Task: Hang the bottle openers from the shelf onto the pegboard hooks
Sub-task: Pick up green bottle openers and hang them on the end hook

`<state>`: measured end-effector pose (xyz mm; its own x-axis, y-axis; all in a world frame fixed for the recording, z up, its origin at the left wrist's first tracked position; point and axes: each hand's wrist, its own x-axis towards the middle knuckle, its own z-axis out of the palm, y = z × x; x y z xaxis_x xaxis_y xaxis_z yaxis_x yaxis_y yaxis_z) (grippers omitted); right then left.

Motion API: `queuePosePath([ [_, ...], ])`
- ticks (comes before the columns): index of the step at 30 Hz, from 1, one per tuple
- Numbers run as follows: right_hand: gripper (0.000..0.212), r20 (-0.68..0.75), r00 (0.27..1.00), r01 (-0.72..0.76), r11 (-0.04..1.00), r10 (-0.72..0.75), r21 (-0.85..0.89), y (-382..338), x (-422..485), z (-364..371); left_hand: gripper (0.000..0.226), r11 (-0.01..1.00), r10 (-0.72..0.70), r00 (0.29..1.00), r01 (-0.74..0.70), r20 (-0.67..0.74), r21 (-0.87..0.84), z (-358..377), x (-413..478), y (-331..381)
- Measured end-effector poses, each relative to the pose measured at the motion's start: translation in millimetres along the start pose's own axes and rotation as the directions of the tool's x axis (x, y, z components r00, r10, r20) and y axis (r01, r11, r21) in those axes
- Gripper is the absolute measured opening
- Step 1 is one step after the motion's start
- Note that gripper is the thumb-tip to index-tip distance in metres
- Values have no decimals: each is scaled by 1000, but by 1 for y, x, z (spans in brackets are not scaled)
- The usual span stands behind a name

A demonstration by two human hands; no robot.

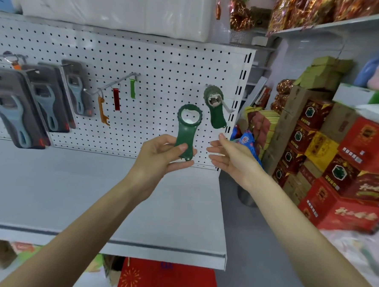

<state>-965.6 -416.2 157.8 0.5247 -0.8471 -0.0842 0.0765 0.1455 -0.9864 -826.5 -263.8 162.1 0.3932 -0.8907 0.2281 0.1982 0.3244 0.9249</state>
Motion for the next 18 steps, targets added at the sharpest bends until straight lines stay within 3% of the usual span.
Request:
queuePosePath([
  [6, 30, 119, 960, 273, 944, -254, -186, -19, -50, -1, 7, 1000, -6, 997, 8, 80, -20, 24, -6, -10],
  [18, 16, 46, 932, 359, 905, -358, -230, -26, -70, -7, 7, 1000, 8, 993, -11, 116, 21, 49, -8, -10],
])
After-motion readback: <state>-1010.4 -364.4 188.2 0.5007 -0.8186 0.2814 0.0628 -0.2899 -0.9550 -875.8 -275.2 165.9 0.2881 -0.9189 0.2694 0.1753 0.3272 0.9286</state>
